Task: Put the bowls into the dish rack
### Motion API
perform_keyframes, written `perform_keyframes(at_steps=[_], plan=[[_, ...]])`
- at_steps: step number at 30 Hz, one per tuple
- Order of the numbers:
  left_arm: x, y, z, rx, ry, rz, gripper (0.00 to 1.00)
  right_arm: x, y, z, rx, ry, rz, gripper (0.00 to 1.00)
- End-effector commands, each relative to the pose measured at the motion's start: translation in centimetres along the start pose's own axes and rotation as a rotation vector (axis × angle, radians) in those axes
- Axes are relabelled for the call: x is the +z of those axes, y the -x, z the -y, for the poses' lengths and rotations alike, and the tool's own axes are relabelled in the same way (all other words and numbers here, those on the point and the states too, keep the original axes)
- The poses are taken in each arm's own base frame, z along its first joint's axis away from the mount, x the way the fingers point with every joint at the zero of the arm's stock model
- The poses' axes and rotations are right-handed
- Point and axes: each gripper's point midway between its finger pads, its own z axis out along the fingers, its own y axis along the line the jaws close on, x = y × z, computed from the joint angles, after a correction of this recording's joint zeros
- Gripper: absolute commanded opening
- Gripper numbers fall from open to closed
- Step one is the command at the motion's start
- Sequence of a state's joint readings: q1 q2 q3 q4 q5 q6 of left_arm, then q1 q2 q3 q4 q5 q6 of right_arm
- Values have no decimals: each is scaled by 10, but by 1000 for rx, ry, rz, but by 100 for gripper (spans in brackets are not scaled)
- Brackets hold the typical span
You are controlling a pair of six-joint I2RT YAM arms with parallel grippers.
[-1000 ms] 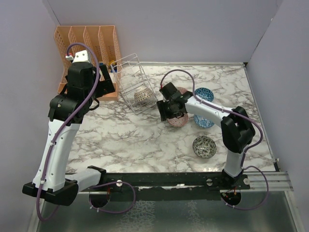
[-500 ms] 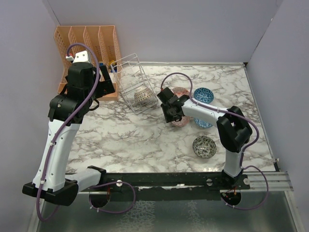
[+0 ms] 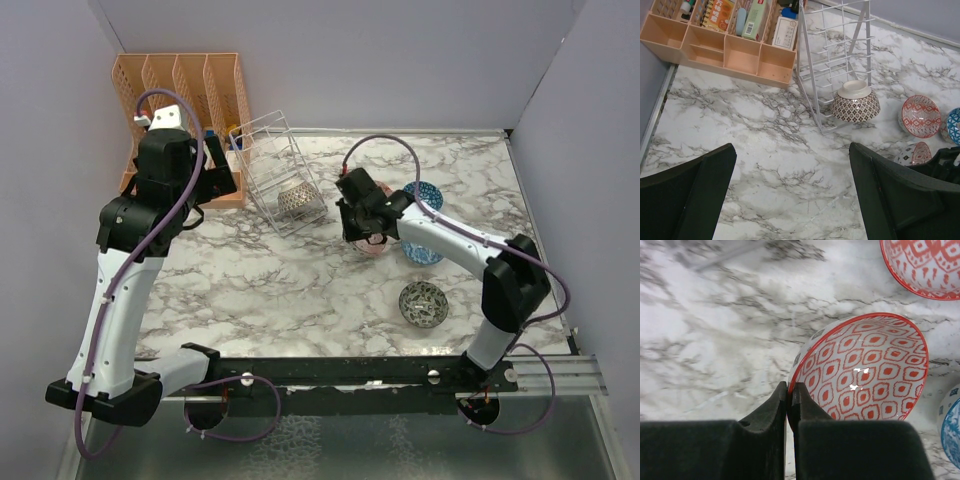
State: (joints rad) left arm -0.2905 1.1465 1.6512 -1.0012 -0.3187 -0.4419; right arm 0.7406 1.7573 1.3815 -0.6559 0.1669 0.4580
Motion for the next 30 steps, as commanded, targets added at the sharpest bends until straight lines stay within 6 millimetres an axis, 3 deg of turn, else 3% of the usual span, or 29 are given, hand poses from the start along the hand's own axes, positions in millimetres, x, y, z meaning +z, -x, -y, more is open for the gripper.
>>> perform_keyframes(at_steps=[1,9,15,20,26,30], plan=[[-16,13,4,-11,-36,37,99,-75,79,-48,138,241,247,1],[-20,16,12,-28,-76,37,99,-166,181,-89,360,569,577,1],[-25,16,13,-37,-93,37,99,-204,232,-109,509,863,879,1],[-29,15,14,-38,-102,33,99,-201,257,-115,576,993,1041,1],[-32,12,13,-37,-106,25,99,-174,262,-119,767,1129,1086,1],[-32,9,13,-30,-114,17,99,-159,264,-119,846,1087,1156,1]])
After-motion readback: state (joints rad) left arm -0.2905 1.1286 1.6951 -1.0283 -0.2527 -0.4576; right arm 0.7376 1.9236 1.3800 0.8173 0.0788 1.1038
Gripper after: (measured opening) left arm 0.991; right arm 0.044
